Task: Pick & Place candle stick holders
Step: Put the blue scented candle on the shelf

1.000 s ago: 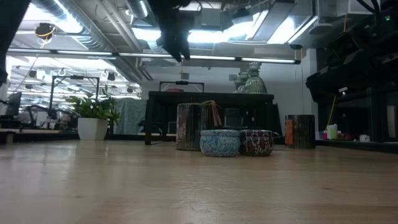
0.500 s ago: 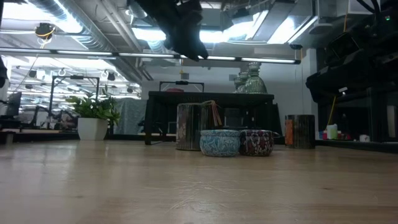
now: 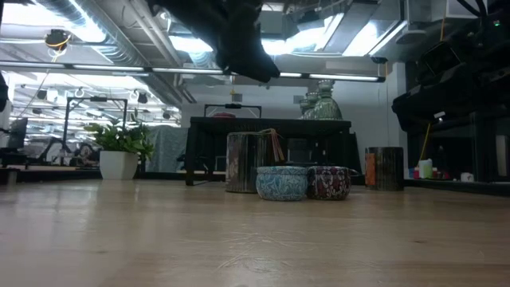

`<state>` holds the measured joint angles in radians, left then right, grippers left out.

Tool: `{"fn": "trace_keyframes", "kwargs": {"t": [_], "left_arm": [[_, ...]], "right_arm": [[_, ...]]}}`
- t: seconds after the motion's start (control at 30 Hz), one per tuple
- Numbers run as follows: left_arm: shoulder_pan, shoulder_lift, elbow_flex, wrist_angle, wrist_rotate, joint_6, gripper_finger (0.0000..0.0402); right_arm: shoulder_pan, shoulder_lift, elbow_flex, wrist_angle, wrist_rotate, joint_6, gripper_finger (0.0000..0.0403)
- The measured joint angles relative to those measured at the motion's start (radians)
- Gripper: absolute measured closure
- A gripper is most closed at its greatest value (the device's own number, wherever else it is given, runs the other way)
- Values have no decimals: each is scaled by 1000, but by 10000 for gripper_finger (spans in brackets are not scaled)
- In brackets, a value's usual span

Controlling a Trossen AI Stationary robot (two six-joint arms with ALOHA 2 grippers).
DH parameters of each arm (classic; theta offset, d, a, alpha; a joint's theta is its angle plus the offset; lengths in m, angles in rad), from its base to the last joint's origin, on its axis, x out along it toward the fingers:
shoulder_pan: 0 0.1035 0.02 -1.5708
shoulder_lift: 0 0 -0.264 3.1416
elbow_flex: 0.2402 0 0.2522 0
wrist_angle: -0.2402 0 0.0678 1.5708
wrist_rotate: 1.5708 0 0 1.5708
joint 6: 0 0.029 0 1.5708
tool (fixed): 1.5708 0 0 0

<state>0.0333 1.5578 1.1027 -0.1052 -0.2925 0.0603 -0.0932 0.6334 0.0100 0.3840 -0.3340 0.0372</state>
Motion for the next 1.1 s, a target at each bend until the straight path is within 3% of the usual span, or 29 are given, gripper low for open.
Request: {"fn": "trace_keyframes", "kwargs": {"t": [0.37,1.1], "left_arm": [[-2,0,0,2,5,-185,80],[-97,0,0,-156,7,-267,80]], "right_arm": [[0,0,0,0,0,0,271],[0,0,0,0,0,0,271]]}}
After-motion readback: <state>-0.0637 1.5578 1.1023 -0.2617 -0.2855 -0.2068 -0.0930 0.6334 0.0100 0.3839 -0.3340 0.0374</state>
